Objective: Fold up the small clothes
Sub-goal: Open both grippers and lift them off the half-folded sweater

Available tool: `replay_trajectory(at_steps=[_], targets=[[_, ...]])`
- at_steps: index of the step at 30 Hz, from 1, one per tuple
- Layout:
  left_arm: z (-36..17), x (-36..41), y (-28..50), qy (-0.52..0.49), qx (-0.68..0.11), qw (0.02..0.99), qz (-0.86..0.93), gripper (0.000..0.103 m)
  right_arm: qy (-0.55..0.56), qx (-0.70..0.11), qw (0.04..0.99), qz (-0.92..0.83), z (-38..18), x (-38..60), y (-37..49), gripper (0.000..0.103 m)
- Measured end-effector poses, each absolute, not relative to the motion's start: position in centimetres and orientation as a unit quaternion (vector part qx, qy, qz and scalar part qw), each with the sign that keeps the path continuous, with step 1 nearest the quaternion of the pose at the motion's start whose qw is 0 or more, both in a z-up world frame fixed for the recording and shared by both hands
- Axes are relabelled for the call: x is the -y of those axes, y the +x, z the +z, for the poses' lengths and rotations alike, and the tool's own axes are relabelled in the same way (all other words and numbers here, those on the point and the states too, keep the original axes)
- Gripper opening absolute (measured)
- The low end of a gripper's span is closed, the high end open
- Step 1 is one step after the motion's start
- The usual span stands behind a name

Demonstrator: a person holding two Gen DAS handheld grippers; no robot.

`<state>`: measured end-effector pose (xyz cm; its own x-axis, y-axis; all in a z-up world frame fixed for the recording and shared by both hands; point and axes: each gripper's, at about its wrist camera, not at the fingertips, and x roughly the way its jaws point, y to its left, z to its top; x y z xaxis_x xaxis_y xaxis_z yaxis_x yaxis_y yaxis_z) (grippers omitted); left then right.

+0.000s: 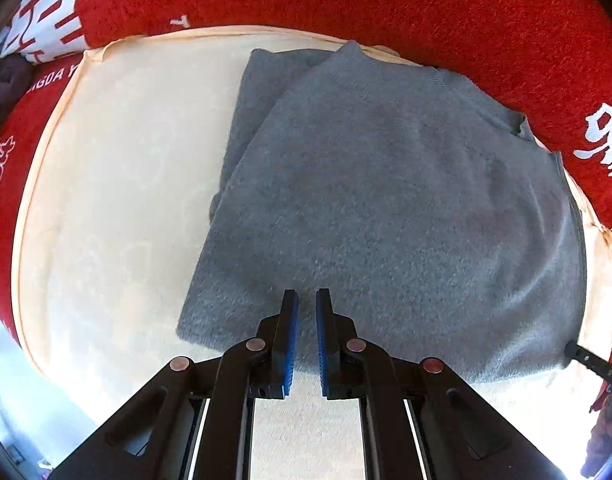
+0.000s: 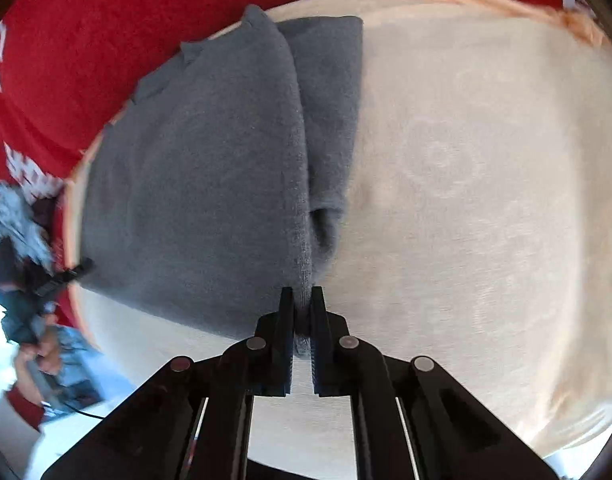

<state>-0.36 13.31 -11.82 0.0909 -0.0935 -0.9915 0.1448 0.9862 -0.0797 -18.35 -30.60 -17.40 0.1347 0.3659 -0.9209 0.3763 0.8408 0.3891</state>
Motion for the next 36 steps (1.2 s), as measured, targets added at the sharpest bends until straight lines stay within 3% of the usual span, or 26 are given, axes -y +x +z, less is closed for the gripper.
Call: replay_trajectory(at_steps=[8, 12, 18, 32, 35, 36], targets=[[-10.9, -14.2, 0.3, 0.004, -0.664, 0.744, -0.077, 0.01, 0.317, -0.646, 0.694, -0.011, -16.3, 30.8, -19.6, 0.009], [-13.8, -15.2, 0.8, 0.013, -0.679, 0.732, -0.054, 0.01, 0.313, -0.652, 0.691, -0.018, -16.1, 30.1, -20.2, 0.009], [-13.5, -17.6, -0.7, -0.007, -0.682, 0.729, -0.058, 0.01, 0.315, -0.646, 0.694, -0.036, -14.9, 28.6, -21.6, 0.009], [-14.6, -18.3, -1.0, 0.027, -0.699, 0.705, -0.12, 0.011, 0.354, -0.64, 0.682, -0.001, -14.3, 15.3, -19.7, 0.013], [-14.3, -18.9, -0.6, 0.038, -0.696, 0.708, -0.117, 0.101, 0.357, -0.644, 0.676, 0.015, -14.4, 11.4, -18.7, 0.017], [-13.9, -19.2, -0.6, 0.041, -0.686, 0.718, -0.113, 0.101, 0.357, -0.647, 0.674, 0.021, -14.4, 10.2, -18.4, 0.021]])
